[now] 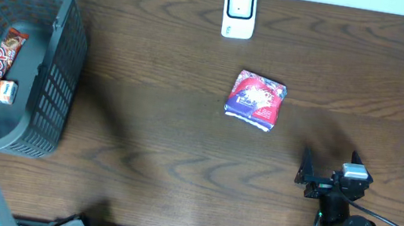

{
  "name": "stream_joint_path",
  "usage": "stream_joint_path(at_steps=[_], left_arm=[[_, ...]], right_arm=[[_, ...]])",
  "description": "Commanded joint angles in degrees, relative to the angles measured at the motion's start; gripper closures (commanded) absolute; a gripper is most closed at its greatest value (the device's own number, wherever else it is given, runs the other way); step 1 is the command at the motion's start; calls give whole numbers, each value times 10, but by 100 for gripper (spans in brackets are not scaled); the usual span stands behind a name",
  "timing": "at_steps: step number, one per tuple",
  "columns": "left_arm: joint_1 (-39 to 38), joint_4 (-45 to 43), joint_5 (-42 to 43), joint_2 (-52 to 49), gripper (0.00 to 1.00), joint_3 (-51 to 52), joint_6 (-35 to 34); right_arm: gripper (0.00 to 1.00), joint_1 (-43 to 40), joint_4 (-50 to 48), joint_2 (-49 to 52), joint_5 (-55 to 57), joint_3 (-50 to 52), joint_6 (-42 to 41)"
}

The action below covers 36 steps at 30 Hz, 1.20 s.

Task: Scan the item barcode
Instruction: 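Lift the mint-green pack and set it beside the floral pack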

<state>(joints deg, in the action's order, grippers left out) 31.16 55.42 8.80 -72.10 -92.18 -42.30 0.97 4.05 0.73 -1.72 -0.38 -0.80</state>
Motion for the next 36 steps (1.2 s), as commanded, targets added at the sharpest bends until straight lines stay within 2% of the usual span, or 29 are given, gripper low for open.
stream_joint_path(at_steps=[1, 5, 9, 14, 18, 21, 27, 33, 36], left_arm=[[-55, -14, 28, 61, 93, -3, 21], [-174, -19, 28, 96, 93, -3, 104], [-320, -24, 28, 87, 92, -2, 201], [-495, -31, 22, 30, 93, -1, 281], [-575, -37, 3, -43, 93, 0, 357], [-610, -33, 2, -117, 93, 0, 415], [-633, -42, 1, -270, 92, 0, 483], [-633, -93, -103, -389, 92, 0, 484], [-633, -119, -128, -423, 92, 0, 457]], right_arm=[[1, -5, 3, -2, -3, 0, 4], [1, -5, 3, -2, -3, 0, 4], [1, -5, 3, -2, -3, 0, 4], [1, -5, 3, -2, -3, 0, 5], [1, -5, 3, -2, -3, 0, 4], [1, -5, 3, -2, -3, 0, 4], [1, -5, 3, -2, -3, 0, 5], [1, -5, 3, -2, -3, 0, 4], [1, -5, 3, -2, -3, 0, 4]])
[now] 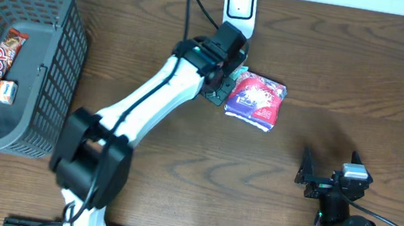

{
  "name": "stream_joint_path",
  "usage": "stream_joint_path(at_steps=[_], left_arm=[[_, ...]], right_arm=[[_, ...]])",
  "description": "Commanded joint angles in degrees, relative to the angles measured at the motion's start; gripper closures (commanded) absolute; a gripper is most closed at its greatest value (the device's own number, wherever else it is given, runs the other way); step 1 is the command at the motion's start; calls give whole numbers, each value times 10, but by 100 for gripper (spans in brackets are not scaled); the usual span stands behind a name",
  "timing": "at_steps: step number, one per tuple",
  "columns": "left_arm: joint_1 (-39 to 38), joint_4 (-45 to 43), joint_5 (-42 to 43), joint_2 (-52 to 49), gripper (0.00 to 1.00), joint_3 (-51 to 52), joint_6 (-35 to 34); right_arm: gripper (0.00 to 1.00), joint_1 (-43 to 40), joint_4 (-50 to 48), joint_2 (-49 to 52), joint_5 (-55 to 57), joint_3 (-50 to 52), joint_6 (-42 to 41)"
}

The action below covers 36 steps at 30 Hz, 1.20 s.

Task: Scan the item barcode
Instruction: 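Lift the mint-green pack and set it beside the floral pack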

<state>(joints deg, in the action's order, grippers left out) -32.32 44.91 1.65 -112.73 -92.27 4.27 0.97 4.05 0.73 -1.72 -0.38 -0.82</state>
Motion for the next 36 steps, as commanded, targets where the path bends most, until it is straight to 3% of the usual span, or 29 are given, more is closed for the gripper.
stream_joint_path(at_steps=[1, 8, 11, 15, 17, 23, 29, 30, 33, 36], left_arm=[[2, -20, -56, -24, 92, 0, -27], [1, -19, -18, -45, 92, 2, -208], [1, -11, 52, -45, 76, 2, -259], [-3, -11, 137, -45, 73, 2, -265], [-9, -7, 139, -45, 67, 2, -265], [-13, -4, 171, -39, 67, -2, -264], [20, -1, 181, 43, 65, -20, -233], [30, -1, 180, 65, 63, -24, -223], [66, -2, 154, 132, 41, -35, -208], [124, -2, 71, 214, 23, -36, -208]], right_arm=[[1, -5, 3, -2, -3, 0, 5], [1, -5, 3, -2, -3, 0, 5], [1, -5, 3, -2, -3, 0, 5], [1, -5, 3, -2, -3, 0, 5], [1, -5, 3, -2, -3, 0, 5], [1, -5, 3, -2, -3, 0, 5], [1, -5, 3, -2, -3, 0, 5], [1, -5, 3, -2, -3, 0, 5], [1, -5, 3, -2, -3, 0, 5], [1, -5, 3, -2, -3, 0, 5]])
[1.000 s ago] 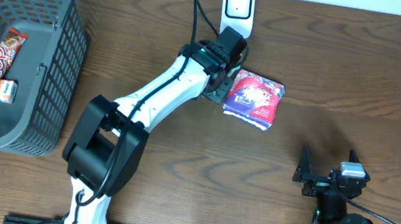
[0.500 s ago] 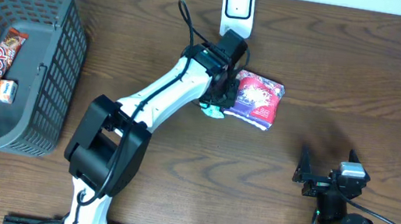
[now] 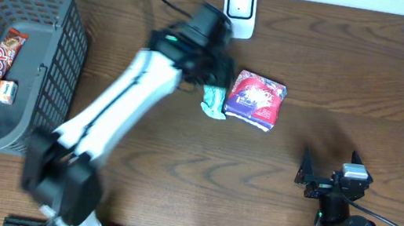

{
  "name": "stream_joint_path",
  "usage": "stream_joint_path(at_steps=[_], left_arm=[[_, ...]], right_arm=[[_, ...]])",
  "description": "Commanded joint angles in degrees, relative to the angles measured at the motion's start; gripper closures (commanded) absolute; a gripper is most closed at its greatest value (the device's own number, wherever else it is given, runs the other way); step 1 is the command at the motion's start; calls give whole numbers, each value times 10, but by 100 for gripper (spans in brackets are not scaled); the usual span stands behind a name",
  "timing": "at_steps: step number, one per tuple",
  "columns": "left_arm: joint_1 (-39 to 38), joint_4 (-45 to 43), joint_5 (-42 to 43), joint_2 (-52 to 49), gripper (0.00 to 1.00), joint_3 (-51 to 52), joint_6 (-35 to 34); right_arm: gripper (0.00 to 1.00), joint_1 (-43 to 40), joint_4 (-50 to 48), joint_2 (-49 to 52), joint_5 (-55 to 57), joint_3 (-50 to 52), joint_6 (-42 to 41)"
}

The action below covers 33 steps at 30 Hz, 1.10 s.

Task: Scan the item barcode
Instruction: 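Lift the mint-green pack and set it beside the floral pack, then reach the left gripper into the basket and grasp the orange candy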

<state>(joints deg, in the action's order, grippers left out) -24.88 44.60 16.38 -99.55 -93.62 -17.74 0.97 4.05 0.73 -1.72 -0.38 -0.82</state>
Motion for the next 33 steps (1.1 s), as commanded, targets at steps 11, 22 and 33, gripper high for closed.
stream_joint_path(at_steps=[11, 22, 33], left_arm=[[401, 24, -285, 239, 22, -21, 12], [553, 36, -301, 103, 22, 28, -101], [553, 61, -397, -102, 22, 30, -169]], right_arm=[[1, -5, 3, -2, -3, 0, 5], [1, -5, 3, -2, -3, 0, 5], [1, -5, 3, -2, -3, 0, 5]])
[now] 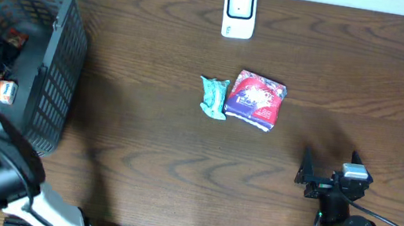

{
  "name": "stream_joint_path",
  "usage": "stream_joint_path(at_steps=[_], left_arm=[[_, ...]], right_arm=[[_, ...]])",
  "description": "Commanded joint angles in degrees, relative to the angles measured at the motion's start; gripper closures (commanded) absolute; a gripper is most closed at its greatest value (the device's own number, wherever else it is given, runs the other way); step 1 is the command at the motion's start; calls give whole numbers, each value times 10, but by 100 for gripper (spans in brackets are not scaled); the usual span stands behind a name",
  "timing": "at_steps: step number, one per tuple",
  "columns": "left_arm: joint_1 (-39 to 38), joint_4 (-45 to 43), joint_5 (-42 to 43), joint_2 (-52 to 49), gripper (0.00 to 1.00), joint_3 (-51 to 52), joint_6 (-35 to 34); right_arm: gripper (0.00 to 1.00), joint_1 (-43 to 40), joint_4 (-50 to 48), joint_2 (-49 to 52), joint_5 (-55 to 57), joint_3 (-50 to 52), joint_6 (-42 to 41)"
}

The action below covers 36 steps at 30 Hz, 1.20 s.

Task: Scan the item barcode
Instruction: 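Reach the left gripper into the basket and grasp the orange candy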

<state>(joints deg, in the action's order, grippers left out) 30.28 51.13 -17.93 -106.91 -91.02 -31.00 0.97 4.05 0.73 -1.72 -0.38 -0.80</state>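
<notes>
A white barcode scanner (pixel 239 11) stands at the far edge of the table. Before it lie a red and blue packet (pixel 256 100) and, touching its left side, a small green packet (pixel 213 97). My left gripper (pixel 3 60) reaches down inside the dark basket (pixel 59 85) at the left, over an orange snack bar (pixel 5 90) that it partly hides. Its jaws cannot be made out. My right gripper (pixel 303 167) rests open near the front right, empty, well short of the packets.
The basket fills the far left corner, and its tall mesh wall faces the table's middle. The left arm's white link and dark elbow hang over the front left. A cable runs from the right arm's base.
My left arm has gone from above the green packet, near the scanner, back to the basket at the left. The green packet stays on the table beside the red one. The right arm has not moved.
At first my left arm was at the basket and only the red packet lay on the table. Then the arm stretched out to just below the scanner. Then the green packet lay beside the red one under the arm. Now the arm is in the basket again.
</notes>
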Motion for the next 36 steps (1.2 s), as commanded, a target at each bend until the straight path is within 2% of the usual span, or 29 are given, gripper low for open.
stream_joint_path(at_steps=[1, 8, 10, 13, 14, 15, 16, 19, 23, 31, 36], left_arm=[[1, -12, -58, -43, 22, 4, -38], [1, -50, -55, -136, 22, 4, -38], [1, -52, -55, -159, 26, 4, -38], [1, -50, -53, -180, 47, 4, -38], [1, -49, -52, -181, 62, 4, -38], [1, -47, -52, -181, 81, 4, -38], [1, -46, -51, -180, 93, 4, -38], [1, -31, -42, -164, 93, 2, -38], [1, -6, 12, -108, 93, -2, -38], [1, -6, 189, 144, 92, -7, -36], [-21, -35, 349, 294, 93, -7, -36]], right_arm=[[1, -5, 3, -2, -3, 0, 4], [1, -5, 3, -2, -3, 0, 5], [1, -5, 3, -2, -3, 0, 5], [1, -5, 3, -2, -3, 0, 5], [1, -5, 3, -2, -3, 0, 4], [1, -5, 3, -2, -3, 0, 4], [1, -5, 3, -2, -3, 0, 5], [1, -5, 3, -2, -3, 0, 4], [1, -5, 3, -2, -3, 0, 5], [1, -5, 3, -2, -3, 0, 4], [1, -5, 3, -2, -3, 0, 4]])
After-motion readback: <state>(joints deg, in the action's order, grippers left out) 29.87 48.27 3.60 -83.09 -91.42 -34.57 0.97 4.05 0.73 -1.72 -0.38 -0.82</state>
